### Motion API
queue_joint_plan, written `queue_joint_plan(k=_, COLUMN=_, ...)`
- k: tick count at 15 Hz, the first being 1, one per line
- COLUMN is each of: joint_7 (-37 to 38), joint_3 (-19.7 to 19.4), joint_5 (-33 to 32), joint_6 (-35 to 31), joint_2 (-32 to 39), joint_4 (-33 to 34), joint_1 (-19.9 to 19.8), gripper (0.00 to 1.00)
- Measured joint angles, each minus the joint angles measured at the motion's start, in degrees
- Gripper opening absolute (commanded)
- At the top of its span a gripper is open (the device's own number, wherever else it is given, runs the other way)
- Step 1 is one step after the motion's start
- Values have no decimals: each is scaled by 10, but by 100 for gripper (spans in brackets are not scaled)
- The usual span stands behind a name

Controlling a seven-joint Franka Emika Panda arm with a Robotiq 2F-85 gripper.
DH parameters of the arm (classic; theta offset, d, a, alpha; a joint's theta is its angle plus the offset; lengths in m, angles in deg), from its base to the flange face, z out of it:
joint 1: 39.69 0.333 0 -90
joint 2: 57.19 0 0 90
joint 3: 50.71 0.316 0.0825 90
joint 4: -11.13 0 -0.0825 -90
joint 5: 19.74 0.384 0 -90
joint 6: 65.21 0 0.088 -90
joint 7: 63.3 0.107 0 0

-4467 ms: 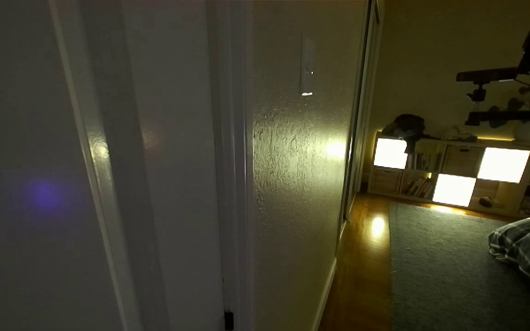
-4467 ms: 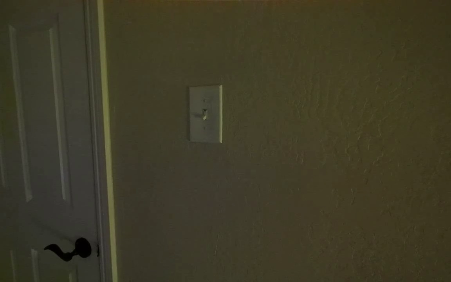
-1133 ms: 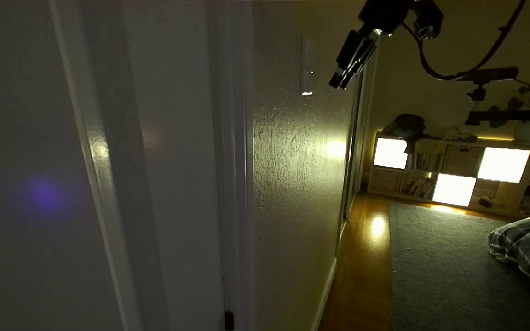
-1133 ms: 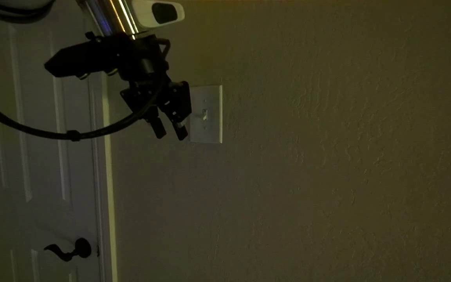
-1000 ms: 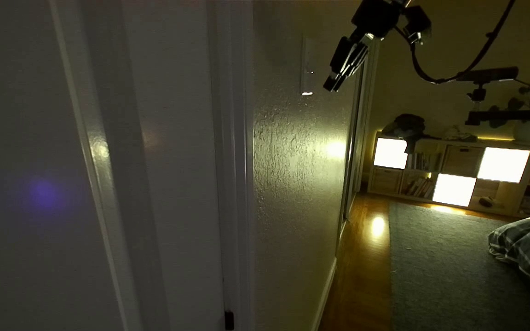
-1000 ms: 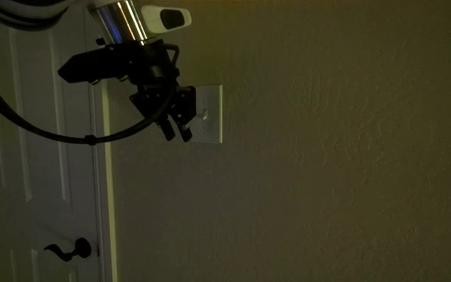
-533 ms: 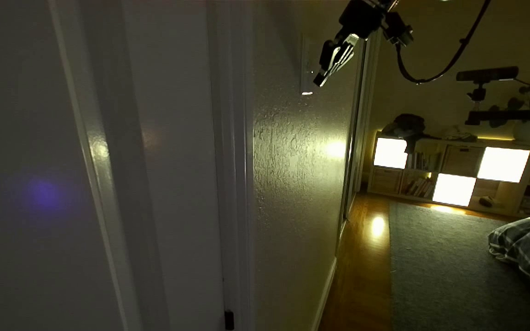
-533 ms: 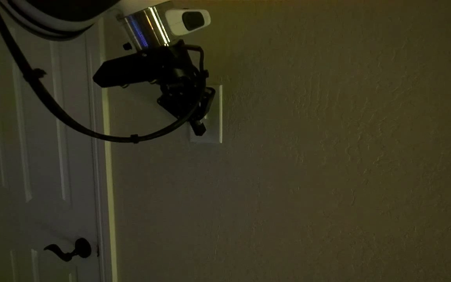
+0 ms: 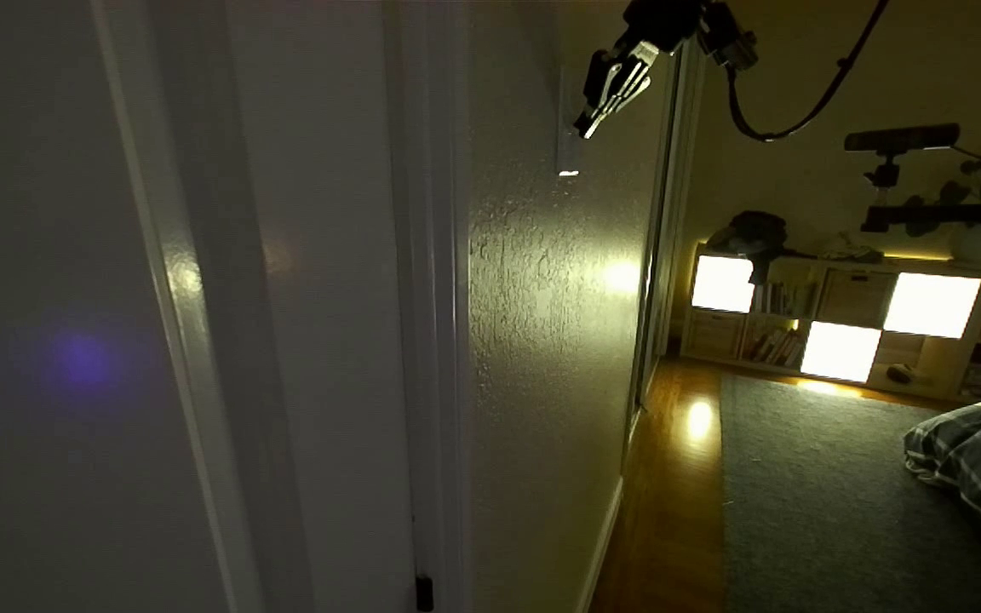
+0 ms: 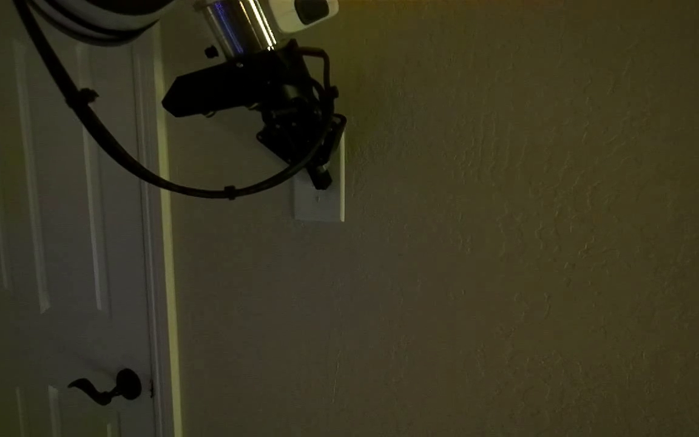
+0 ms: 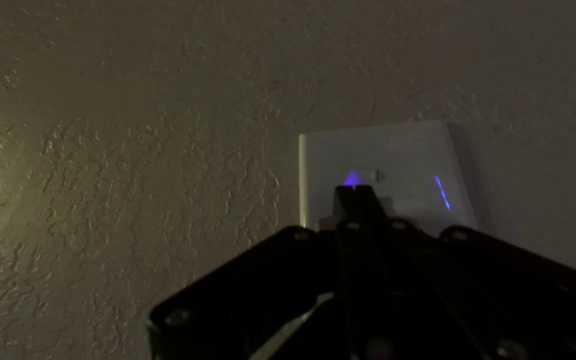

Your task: Flip the light switch on

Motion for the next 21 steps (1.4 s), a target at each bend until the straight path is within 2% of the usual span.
queue_joint_plan(k=13, joint_7=0, joint_3=2, joint_5=-13, joint_6=1, joint_2=0, joint_4=-12, joint_1=-10, gripper=5)
queue_joint_plan(k=21, joint_7=0, joint_3=21, joint_5=-11, joint_6=1, joint_2=-5, joint_4=-28, joint_1=-10, gripper=5)
